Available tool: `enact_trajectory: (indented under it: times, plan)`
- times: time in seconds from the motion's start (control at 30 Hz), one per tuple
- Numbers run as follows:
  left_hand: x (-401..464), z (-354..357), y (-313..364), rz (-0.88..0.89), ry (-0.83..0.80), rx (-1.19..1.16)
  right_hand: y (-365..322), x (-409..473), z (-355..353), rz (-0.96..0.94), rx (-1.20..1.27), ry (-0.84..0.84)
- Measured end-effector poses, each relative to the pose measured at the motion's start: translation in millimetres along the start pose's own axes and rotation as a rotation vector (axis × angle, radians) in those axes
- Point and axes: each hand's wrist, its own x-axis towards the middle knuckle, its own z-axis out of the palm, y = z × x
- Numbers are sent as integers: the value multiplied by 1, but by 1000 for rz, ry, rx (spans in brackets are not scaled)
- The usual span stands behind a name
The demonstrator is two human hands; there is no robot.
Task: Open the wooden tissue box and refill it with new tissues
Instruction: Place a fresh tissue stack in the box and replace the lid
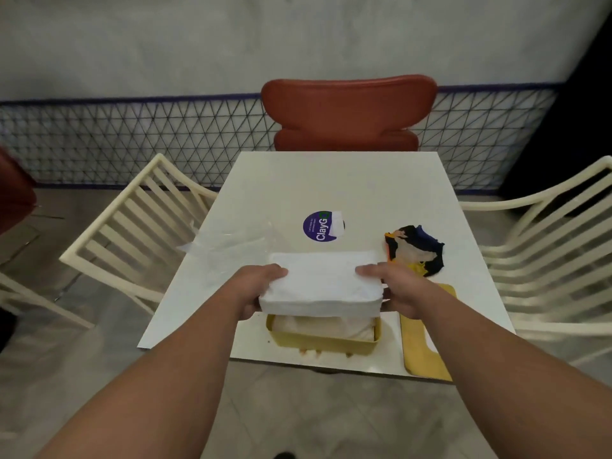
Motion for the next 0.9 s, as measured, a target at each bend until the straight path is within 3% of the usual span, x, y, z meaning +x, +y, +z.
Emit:
enact_trajectory:
  times: [0.17,0.3,0.4,0.5,0.73,0.9]
  plan:
    - [11,17,-6,86,129,251,10,3,11,-48,-207,173]
    - [21,25,-9,144,213,544,8,8,23,-58,-607,324]
    - [25,33,-9,205,229,825,8,9,33,-54,-882,355]
    - [27,42,-13,249,205,1059,15,17,42,-75,-956,372]
    - [34,47,-21,288,210,1174,18,26,51,-111,-1202,365]
    - [33,30,-8,393,272,1448,14,18,50,-238,-1582,535]
